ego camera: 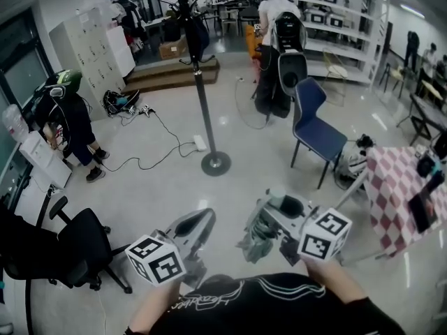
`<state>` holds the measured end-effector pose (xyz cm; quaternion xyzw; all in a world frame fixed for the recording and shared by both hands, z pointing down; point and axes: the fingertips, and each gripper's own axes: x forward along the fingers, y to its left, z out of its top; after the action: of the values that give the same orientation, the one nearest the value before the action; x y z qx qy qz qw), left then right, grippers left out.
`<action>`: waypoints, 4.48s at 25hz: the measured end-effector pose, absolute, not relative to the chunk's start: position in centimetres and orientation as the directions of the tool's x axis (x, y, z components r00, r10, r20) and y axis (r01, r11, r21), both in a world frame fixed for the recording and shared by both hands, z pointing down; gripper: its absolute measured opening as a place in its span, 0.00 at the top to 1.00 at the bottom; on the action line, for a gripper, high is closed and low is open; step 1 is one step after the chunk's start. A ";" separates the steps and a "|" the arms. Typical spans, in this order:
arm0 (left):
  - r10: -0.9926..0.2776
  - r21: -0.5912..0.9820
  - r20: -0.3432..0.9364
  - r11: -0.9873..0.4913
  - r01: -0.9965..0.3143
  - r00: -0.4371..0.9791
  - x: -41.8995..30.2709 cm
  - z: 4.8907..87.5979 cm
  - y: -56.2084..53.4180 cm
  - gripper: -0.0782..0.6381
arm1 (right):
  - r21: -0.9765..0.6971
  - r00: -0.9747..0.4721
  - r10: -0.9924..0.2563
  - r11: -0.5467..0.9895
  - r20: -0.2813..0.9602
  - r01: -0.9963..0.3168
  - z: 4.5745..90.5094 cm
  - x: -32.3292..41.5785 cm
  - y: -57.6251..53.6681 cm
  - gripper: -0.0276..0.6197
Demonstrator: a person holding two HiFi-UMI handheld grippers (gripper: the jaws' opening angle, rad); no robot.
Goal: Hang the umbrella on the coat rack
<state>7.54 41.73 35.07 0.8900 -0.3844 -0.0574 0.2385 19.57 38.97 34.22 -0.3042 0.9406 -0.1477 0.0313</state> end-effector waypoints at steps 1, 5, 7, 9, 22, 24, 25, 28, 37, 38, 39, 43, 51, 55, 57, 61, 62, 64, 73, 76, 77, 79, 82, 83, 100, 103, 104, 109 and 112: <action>-0.711 0.470 0.082 -0.590 -0.656 0.698 7.5 35.2 41.4 0.89 | -0.299 -0.811 -0.584 0.767 0.038 -0.567 34.5 19.6 38.5 0.71; -0.712 0.485 0.080 -0.583 -0.651 0.698 7.1 35.6 39.2 0.89 | -0.308 -0.803 -0.593 0.755 0.056 -0.579 35.2 19.6 36.3 0.71; -0.707 0.488 0.074 -0.590 -0.643 0.704 7.0 35.6 37.7 0.89 | -0.314 -0.800 -0.597 0.749 0.062 -0.583 35.4 19.4 34.8 0.71; -0.701 0.491 0.073 -0.594 -0.637 0.709 6.8 35.8 36.0 0.89 | -0.319 -0.797 -0.599 0.744 0.071 -0.587 35.8 19.1 33.2 0.71; -0.643 0.479 0.100 -0.638 -0.603 0.759 3.7 34.9 19.0 0.89 | -0.311 -0.752 -0.654 0.701 0.079 -0.642 35.3 15.8 17.3 0.71; -0.630 0.477 0.107 -0.646 -0.595 0.770 3.3 34.6 15.8 0.89 | -0.320 -0.746 -0.661 0.690 0.085 -0.649 35.3 15.1 14.2 0.71; -0.625 0.475 0.108 -0.651 -0.592 0.773 2.9 34.5 14.1 0.89 | -0.326 -0.743 -0.663 0.686 0.089 -0.651 35.4 14.7 12.6 0.71; -0.619 0.471 0.103 -0.659 -0.587 0.778 1.2 34.1 9.1 0.89 | -0.340 -0.737 -0.669 0.674 0.097 -0.656 35.4 13.2 7.9 0.71; -0.633 0.499 0.102 -0.635 -0.590 0.768 -4.0 35.5 -2.9 0.89 | -0.326 -0.711 -0.697 0.654 0.092 -0.683 35.6 9.0 -3.7 0.71; -0.634 0.499 0.098 -0.636 -0.589 0.767 -4.4 35.5 -3.7 0.89 | -0.326 -0.710 -0.698 0.652 0.093 -0.684 35.6 8.7 -4.6 0.71; -0.636 0.500 0.094 -0.636 -0.589 0.766 -4.8 35.5 -4.3 0.89 | -0.326 -0.709 -0.699 0.651 0.096 -0.686 35.7 8.4 -5.3 0.71; -0.641 0.506 0.080 -0.633 -0.585 0.763 -6.1 35.9 -6.0 0.89 | -0.322 -0.699 -0.707 0.641 0.106 -0.697 35.9 7.5 -7.4 0.71; -0.661 0.522 0.070 -0.614 -0.592 0.747 -7.2 36.8 -8.4 0.89 | -0.327 -0.711 -0.692 0.647 0.128 -0.689 36.3 6.6 -10.3 0.71; -0.670 0.516 0.076 -0.607 -0.604 0.739 -7.5 36.9 -10.1 0.89 | -0.329 -0.719 -0.684 0.656 0.122 -0.679 36.3 6.2 -12.6 0.71; -0.675 0.513 0.078 -0.603 -0.611 0.733 -7.8 36.9 -11.3 0.89 | -0.332 -0.725 -0.677 0.660 0.126 -0.674 36.5 5.8 -14.0 0.71; -0.690 0.517 0.096 -0.581 -0.629 0.717 -7.8 37.0 -13.6 0.89 | -0.330 -0.738 -0.660 0.672 0.138 -0.663 36.9 5.4 -16.9 0.71; -0.693 0.515 0.098 -0.579 -0.632 0.714 -7.8 37.0 -14.2 0.89 | -0.331 -0.743 -0.654 0.677 0.139 -0.658 36.9 5.2 -17.7 0.71; -0.700 0.516 0.101 -0.570 -0.639 0.707 -8.0 36.9 -15.5 0.89 | -0.333 -0.752 -0.644 0.685 0.139 -0.648 36.8 4.7 -19.3 0.71; -0.735 0.531 0.120 -0.521 -0.668 0.668 -9.7 38.0 -21.3 0.89 | -0.326 -0.783 -0.602 0.717 0.158 -0.617 37.2 2.6 -26.0 0.71; -0.744 0.540 0.134 -0.500 -0.677 0.655 -10.2 38.5 -23.1 0.89 | -0.327 -0.791 -0.590 0.724 0.165 -0.608 37.4 1.9 -28.3 0.71; -0.747 0.546 0.141 -0.489 -0.681 0.650 -10.4 38.7 -23.6 0.89 | -0.328 -0.793 -0.586 0.726 0.166 -0.605 37.5 1.6 -29.0 0.71; -0.755 0.555 0.152 -0.469 -0.687 0.638 -10.7 39.1 -24.6 0.89 | -0.332 -0.801 -0.574 0.732 0.171 -0.595 37.7 1.1 -30.3 0.71; -0.765 0.560 0.159 -0.450 -0.695 0.624 -11.0 39.4 -25.9 0.89 | -0.333 -0.812 -0.556 0.743 0.177 -0.581 37.9 0.2 -32.1 0.71; -0.768 0.559 0.158 -0.449 -0.697 0.621 -11.1 39.4 -26.3 0.89 | -0.332 -0.815 -0.552 0.746 0.178 -0.577 37.9 0.0 -32.7 0.71; -0.843 0.564 0.167 -0.344 -0.751 0.511 -13.5 40.0 -31.6 0.89 | -0.329 -0.866 -0.462 0.801 0.191 -0.500 38.0 -4.0 -40.6 0.71; -0.856 0.558 0.161 -0.331 -0.761 0.491 -13.6 40.0 -32.2 0.89 | -0.325 -0.877 -0.442 0.815 0.186 -0.480 38.0 -4.5 -41.4 0.71; -0.859 0.555 0.159 -0.330 -0.763 0.487 -13.6 39.9 -32.3 0.89 | -0.323 -0.880 -0.438 0.818 0.185 -0.475 38.0 -4.7 -41.7 0.71; -0.873 0.547 0.155 -0.313 -0.776 0.462 -14.6 40.0 -33.1 0.89 | -0.320 -0.883 -0.428 0.823 0.192 -0.469 38.5 -5.7 -43.1 0.71; -0.870 0.540 0.160 -0.319 -0.779 0.467 -14.7 40.1 -33.6 0.89 | -0.316 -0.877 -0.436 0.819 0.201 -0.479 38.7 -6.1 -43.8 0.71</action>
<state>-14.74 -33.58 40.15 0.8080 -0.5101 -0.0802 0.2837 -6.06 -43.82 38.71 -0.2403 0.9517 -0.1813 -0.0598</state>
